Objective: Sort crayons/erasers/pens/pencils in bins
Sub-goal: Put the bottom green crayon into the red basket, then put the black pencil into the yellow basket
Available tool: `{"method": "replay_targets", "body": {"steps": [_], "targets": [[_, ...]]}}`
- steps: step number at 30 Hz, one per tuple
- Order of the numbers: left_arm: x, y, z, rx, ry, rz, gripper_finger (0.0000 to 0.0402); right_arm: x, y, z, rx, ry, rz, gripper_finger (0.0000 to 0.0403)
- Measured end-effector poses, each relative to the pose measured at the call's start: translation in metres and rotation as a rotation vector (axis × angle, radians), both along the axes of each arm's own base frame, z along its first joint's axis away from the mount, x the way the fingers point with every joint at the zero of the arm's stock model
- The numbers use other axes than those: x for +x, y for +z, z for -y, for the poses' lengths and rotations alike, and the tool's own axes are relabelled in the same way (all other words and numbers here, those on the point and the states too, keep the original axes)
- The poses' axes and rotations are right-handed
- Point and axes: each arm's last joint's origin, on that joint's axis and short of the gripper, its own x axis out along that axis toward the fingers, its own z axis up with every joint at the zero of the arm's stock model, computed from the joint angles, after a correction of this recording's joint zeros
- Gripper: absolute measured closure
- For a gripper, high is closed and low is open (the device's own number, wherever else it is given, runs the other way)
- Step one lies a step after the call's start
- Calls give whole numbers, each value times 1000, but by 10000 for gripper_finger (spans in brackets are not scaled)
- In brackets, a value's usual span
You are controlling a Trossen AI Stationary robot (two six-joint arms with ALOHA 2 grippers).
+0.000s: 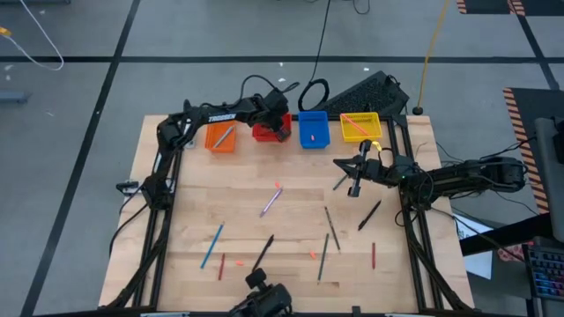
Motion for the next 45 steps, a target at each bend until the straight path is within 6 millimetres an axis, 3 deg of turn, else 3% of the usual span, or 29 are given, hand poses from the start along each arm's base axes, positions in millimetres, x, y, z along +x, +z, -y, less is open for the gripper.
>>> {"method": "replay_targets", "body": {"steps": [16, 23, 27, 31, 36, 41, 45], "targets": [[-6, -6, 4, -79, -8, -47, 356, 0, -3, 0, 17, 2, -27, 403], [-10, 3, 5, -68, 0, -58, 286, 1, -7, 0, 45, 3, -67, 403], [-12, 23, 12, 6, 4, -72, 254, 1, -7, 0, 46, 3, -67, 403], [-11, 59, 32, 158, -23, -89, 263, 1, -7, 0, 46, 1, -67, 403], [-9, 102, 69, 259, -60, -15, 322, 1, -7, 0, 46, 2, -67, 403], [-10, 99, 112, 328, -142, 104, 391, 1, -7, 0, 49, 2, -66, 403], [-24, 78, 142, 355, -164, 219, 389, 1, -8, 0, 60, 0, -76, 403]]}}
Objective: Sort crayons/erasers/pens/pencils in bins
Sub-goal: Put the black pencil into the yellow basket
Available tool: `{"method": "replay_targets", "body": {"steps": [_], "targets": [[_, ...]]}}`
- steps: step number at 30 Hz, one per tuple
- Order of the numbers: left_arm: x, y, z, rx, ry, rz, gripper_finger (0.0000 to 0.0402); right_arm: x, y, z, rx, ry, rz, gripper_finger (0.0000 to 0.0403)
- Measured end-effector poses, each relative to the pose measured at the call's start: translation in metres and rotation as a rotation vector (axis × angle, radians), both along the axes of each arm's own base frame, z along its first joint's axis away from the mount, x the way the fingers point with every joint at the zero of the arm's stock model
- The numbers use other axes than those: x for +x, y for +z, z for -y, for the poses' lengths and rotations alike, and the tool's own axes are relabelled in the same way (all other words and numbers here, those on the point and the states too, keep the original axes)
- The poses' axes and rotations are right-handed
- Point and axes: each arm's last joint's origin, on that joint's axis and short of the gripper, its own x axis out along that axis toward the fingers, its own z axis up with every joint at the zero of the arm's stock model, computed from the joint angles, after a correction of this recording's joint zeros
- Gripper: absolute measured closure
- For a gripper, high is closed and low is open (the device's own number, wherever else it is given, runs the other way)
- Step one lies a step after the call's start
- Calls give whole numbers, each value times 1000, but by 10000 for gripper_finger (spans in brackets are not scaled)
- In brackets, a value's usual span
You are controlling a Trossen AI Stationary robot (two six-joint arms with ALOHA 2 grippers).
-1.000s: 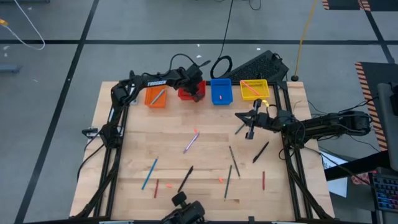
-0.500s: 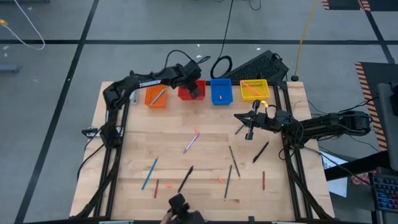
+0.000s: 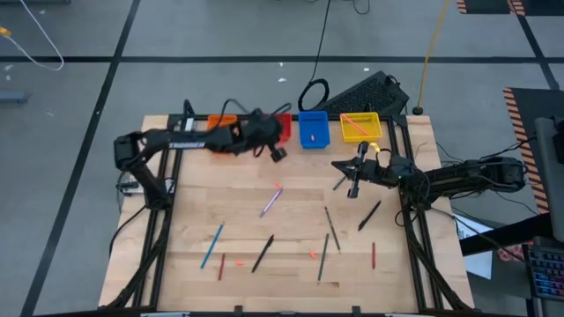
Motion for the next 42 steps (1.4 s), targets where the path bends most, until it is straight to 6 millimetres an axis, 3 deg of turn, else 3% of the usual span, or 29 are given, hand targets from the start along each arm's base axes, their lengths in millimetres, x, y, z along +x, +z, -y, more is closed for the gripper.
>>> {"method": "replay_targets", "body": {"steps": [9, 15, 27, 42], "targets": [[-47, -48, 53, -73, -41, 204, 397, 2, -5, 1, 34, -72, -59, 403], [-76, -70, 74, -77, -94, 281, 387, 24, 7, 2, 125, -116, -218, 403], [-124, -89, 85, -107, -179, 466, 396, 48, 31, -38, 451, -218, -545, 403], [-131, -98, 88, -117, -183, 459, 393, 64, -2, -80, 870, -419, -909, 401]]}}
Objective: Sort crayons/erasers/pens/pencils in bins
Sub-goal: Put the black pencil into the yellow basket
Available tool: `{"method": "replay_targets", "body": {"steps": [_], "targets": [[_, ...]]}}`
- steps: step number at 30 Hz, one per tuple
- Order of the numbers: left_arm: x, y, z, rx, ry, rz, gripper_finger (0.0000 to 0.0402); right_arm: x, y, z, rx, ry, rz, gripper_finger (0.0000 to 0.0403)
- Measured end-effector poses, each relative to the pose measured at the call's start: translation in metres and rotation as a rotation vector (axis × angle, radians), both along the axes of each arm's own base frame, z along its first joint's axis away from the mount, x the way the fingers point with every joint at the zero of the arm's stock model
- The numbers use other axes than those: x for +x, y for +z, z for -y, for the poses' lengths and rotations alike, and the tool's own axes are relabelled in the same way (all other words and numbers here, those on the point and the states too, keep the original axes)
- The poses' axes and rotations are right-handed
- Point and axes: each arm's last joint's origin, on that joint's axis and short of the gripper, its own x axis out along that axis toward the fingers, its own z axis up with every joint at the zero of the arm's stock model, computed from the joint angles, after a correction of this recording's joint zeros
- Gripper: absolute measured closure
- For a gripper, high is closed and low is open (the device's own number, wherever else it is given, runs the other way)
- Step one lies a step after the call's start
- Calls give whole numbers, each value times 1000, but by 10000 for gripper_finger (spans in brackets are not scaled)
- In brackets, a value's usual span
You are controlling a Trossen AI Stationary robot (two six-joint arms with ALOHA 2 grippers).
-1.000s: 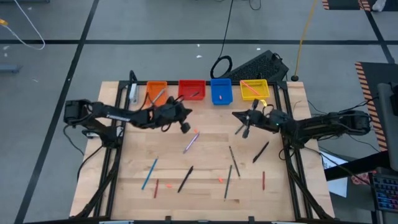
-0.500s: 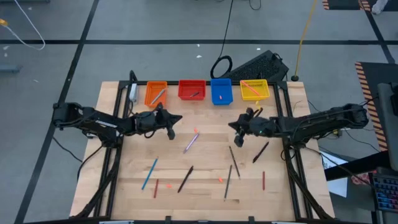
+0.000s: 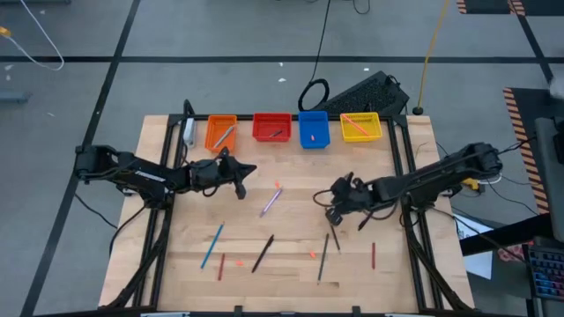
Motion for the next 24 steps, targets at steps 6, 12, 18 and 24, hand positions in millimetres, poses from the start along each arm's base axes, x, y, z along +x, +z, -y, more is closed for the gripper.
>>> {"method": "replay_targets", "body": {"steps": [6, 12, 18, 24], "targets": [[0, 0, 1, -8, -18, 2, 388, 12, -9, -8, 113, -55, -54, 364], [0, -1, 1, -17, -25, -4, 395, 17, -22, -11, 154, -119, -104, 313], [0, -2, 1, -27, -23, -14, 391, 20, -30, -12, 167, -164, -112, 293], [0, -3, 1, -35, -21, -18, 392, 21, -31, -12, 170, -171, -110, 291]]}}
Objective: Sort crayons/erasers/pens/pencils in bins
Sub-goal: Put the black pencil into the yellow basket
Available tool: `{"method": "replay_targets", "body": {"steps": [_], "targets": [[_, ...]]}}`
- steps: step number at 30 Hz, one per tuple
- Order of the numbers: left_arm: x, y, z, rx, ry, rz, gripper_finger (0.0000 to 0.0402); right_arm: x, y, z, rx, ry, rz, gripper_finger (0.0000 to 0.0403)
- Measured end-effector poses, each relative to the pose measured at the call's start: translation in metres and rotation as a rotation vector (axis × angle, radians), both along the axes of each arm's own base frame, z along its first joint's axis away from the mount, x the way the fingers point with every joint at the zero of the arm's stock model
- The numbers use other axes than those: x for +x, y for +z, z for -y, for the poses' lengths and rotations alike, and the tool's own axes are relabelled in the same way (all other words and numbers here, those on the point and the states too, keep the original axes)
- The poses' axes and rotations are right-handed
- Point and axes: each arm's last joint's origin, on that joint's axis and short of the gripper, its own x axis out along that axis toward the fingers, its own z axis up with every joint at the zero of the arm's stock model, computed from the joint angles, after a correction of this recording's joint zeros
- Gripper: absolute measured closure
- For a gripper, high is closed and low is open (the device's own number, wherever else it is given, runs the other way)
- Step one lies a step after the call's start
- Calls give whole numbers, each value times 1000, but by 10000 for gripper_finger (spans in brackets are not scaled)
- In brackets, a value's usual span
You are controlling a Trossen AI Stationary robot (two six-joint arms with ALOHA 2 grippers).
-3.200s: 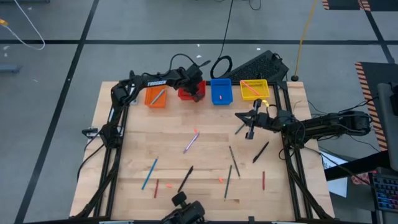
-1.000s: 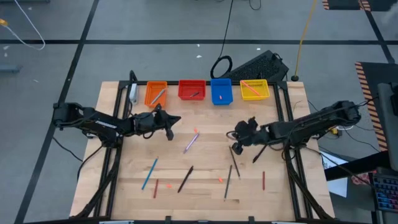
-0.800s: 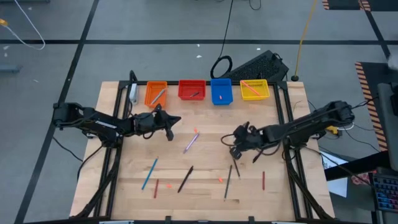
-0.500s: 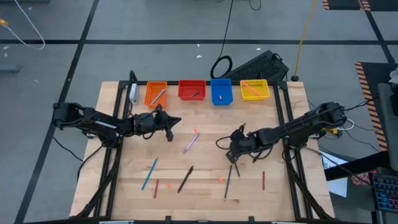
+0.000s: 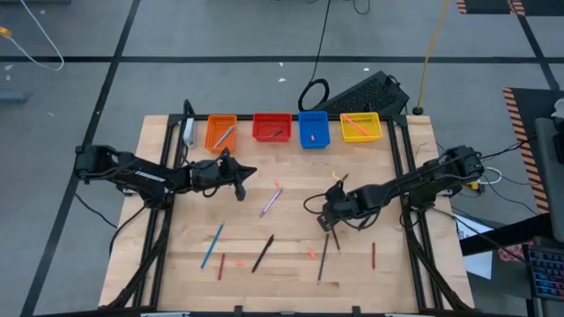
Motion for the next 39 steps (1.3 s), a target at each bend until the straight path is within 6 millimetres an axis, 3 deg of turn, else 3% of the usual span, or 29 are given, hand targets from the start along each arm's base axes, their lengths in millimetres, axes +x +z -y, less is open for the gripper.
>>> {"method": "replay_targets", "body": {"steps": [9, 15, 29, 39], "targets": [[0, 0, 0, -5, -4, 0, 397, 11, -12, -3, -26, 2, -95, 291], [0, -1, 0, -13, -5, -3, 388, 16, -9, -2, -70, 16, -221, 295], [0, -3, 4, -25, -19, -24, 394, 14, -9, 5, -80, 45, -261, 367], [0, -3, 5, -23, -26, -25, 387, 17, -7, 8, -84, 133, -222, 374]]}}
